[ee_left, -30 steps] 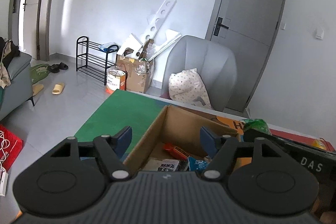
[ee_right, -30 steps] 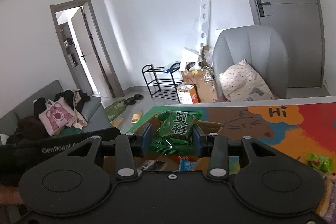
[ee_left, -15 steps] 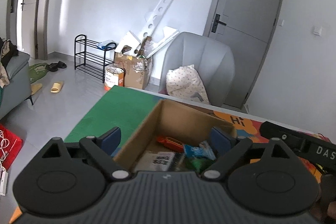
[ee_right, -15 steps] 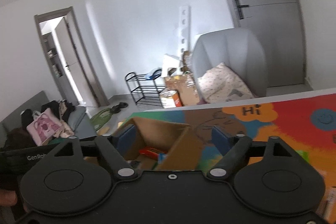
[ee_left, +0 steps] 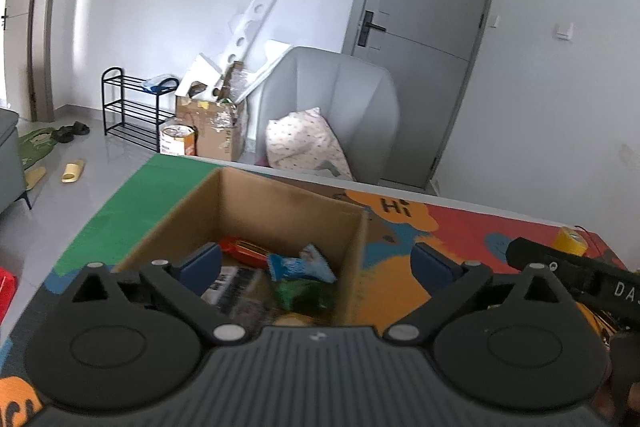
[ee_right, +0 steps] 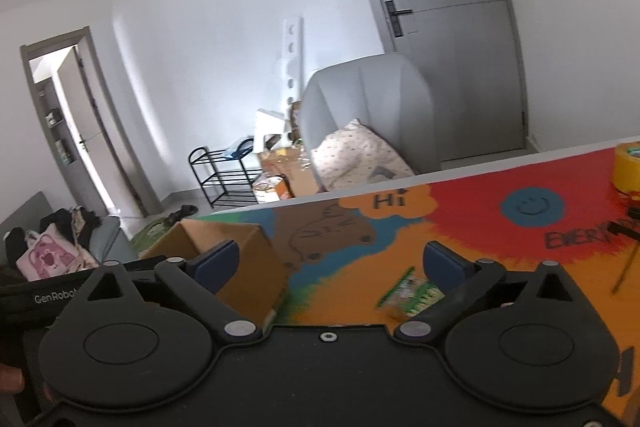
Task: Organize snacks
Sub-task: 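Move both open grippers back to the remaining snacks on the table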
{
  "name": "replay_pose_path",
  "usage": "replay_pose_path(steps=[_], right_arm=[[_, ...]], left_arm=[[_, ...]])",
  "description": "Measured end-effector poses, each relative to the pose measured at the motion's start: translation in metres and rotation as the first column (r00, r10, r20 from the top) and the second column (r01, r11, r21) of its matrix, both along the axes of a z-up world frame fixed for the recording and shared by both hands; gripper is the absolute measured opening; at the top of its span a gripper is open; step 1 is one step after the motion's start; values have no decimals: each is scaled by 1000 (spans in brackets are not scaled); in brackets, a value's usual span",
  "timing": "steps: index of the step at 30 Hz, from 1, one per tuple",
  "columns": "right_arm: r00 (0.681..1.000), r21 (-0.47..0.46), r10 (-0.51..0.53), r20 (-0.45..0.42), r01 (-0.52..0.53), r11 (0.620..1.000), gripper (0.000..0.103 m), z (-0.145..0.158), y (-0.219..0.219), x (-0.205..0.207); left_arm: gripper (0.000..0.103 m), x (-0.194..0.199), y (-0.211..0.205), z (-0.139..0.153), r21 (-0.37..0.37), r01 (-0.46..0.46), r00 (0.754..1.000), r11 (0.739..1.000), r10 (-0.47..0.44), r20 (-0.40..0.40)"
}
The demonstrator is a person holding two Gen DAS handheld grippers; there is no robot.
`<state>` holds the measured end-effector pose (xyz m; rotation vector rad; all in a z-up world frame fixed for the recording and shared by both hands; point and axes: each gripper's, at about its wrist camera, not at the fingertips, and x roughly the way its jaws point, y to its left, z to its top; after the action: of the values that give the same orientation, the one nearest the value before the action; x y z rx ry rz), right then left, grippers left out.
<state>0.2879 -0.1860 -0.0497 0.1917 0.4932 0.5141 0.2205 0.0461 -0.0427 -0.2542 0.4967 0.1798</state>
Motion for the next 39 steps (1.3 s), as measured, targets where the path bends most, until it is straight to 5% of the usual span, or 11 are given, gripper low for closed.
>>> replay_pose_path(steps=[39], right_arm=[[960, -28, -250, -129, 248, 968, 102, -66, -148, 0]], left_arm=[[98, 44, -139, -46, -34, 237, 966, 971, -239, -97]])
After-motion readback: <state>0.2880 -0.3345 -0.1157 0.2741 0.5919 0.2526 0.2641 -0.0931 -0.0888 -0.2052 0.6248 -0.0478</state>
